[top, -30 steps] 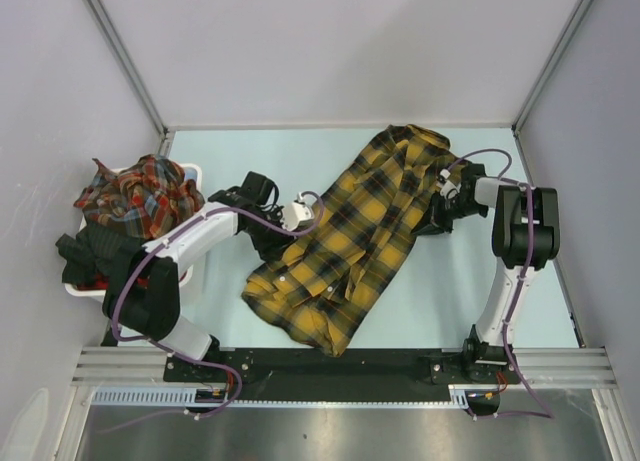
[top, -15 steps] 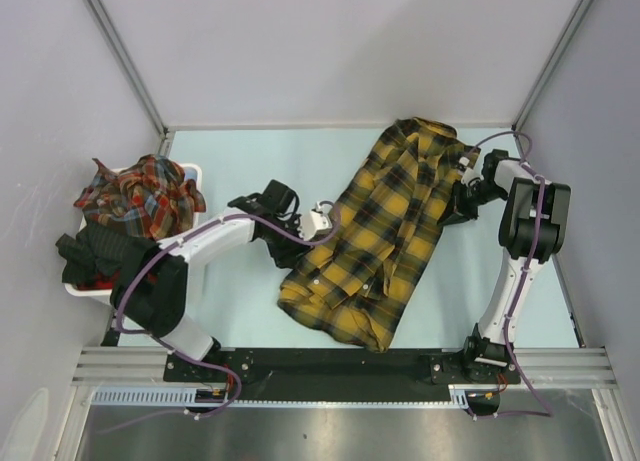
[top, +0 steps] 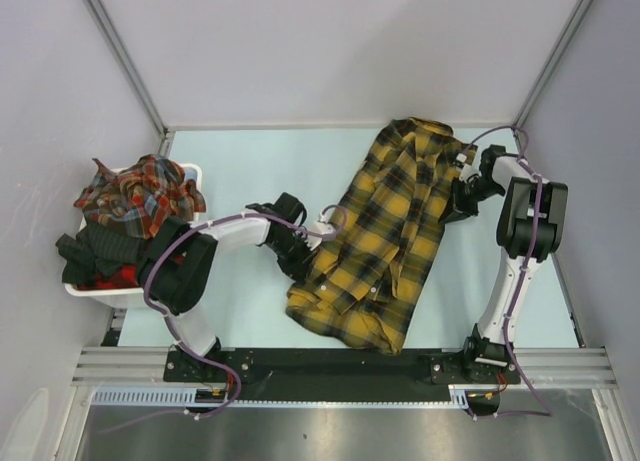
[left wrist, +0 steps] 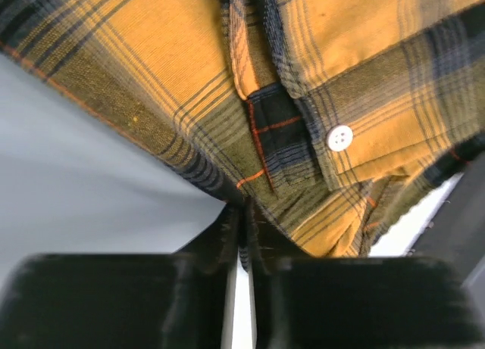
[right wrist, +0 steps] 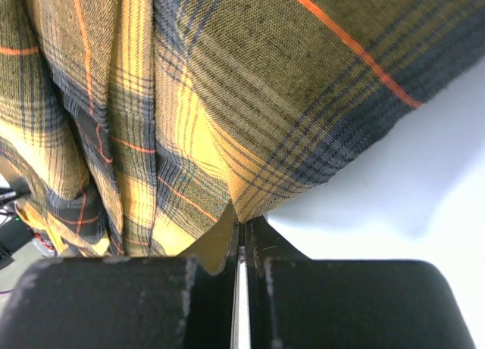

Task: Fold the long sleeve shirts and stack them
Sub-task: Fold the shirt

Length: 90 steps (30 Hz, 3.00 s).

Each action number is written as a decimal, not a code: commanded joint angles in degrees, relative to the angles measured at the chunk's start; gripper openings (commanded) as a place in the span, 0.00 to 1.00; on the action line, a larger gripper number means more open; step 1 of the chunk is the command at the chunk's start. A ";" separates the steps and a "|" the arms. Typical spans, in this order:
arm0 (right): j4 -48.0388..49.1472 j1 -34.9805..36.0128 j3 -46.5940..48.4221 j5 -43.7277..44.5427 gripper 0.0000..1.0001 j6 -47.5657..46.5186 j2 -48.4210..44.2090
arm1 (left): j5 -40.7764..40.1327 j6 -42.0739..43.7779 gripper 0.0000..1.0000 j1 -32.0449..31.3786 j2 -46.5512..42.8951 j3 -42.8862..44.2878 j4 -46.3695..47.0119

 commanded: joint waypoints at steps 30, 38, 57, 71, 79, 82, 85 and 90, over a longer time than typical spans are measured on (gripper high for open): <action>17.73 3.65 0.24 -13.19 0.98 -17.84 -28.44 | 6.15 12.33 0.99 -7.16 -32.58 -4.40 15.72; -17.29 5.58 -26.13 -17.05 0.82 -84.85 -45.09 | 7.05 39.40 0.99 -9.97 -32.74 -13.09 5.27; -23.54 16.90 -58.32 -8.84 0.79 -126.00 -63.26 | 1.78 44.25 0.98 -22.01 -27.12 -21.97 10.28; -10.45 23.33 -65.70 -2.95 0.85 -124.94 -63.53 | -6.22 42.15 0.99 -30.89 -26.07 -26.20 19.15; 0.89 26.41 -64.04 -5.84 0.55 -112.48 -60.55 | -5.70 40.40 0.76 -31.60 -23.69 -24.88 21.44; 1.96 26.85 -61.76 -7.34 0.39 -106.85 -59.22 | -5.35 39.78 0.50 -31.60 -24.39 -25.14 23.02; 3.19 27.03 -60.96 -8.83 0.07 -101.06 -61.15 | -5.17 38.46 0.27 -31.51 -25.27 -24.97 23.55; -0.32 27.29 -62.01 -11.30 0.00 -96.74 -69.32 | -3.86 35.82 0.00 -31.51 -28.34 -23.74 20.39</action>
